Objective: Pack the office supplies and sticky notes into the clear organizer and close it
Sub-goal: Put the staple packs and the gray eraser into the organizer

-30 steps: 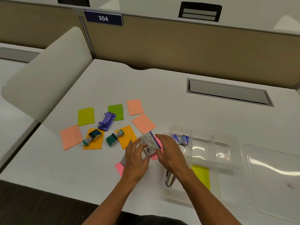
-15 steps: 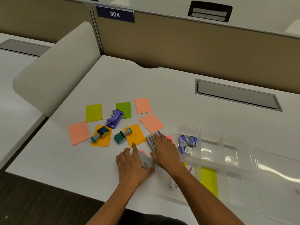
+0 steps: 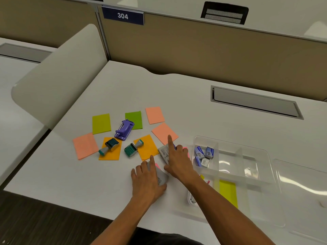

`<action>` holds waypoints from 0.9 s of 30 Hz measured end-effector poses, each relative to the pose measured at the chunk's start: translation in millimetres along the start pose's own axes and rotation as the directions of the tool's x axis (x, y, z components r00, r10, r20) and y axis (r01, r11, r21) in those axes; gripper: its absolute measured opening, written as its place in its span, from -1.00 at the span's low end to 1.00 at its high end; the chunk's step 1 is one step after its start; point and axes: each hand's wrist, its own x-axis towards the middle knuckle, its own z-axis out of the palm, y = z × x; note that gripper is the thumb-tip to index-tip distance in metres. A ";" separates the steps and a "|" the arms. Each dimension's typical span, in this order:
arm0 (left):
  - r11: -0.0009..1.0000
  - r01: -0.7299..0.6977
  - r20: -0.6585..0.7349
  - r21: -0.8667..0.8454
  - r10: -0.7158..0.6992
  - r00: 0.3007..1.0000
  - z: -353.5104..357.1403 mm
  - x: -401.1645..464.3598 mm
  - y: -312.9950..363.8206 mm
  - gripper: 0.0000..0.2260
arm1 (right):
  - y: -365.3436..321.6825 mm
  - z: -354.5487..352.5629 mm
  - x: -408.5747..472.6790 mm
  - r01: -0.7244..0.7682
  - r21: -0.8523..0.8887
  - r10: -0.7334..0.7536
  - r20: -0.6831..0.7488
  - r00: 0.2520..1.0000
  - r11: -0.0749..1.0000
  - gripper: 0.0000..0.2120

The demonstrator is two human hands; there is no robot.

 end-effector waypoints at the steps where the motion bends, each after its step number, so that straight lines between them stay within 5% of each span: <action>1: 1.000 -0.001 -0.001 -0.001 0.001 1.000 -0.6 -0.4 0.2 0.08 | 0.2 -2.4 -0.3 0.002 0.043 -0.002 -0.021 1.000 0.999 0.08; 10: 0.991 0.027 -0.058 -0.133 -0.035 0.998 -8.6 3.2 0.2 0.03 | 26.4 -51.1 1.3 0.014 0.507 0.108 -0.211 0.972 0.862 0.06; 18: 0.968 -0.096 -0.185 -0.234 0.052 0.981 -27.6 11.2 17.2 -0.05 | 67.1 -66.5 -9.9 -0.050 0.557 0.237 -0.269 0.933 0.829 -0.14; 27: 0.951 -0.233 -0.256 -0.202 0.179 0.950 -42.9 14.2 58.4 -0.06 | 112.7 -65.3 -36.1 -0.152 0.577 0.369 -0.279 0.886 0.802 -0.08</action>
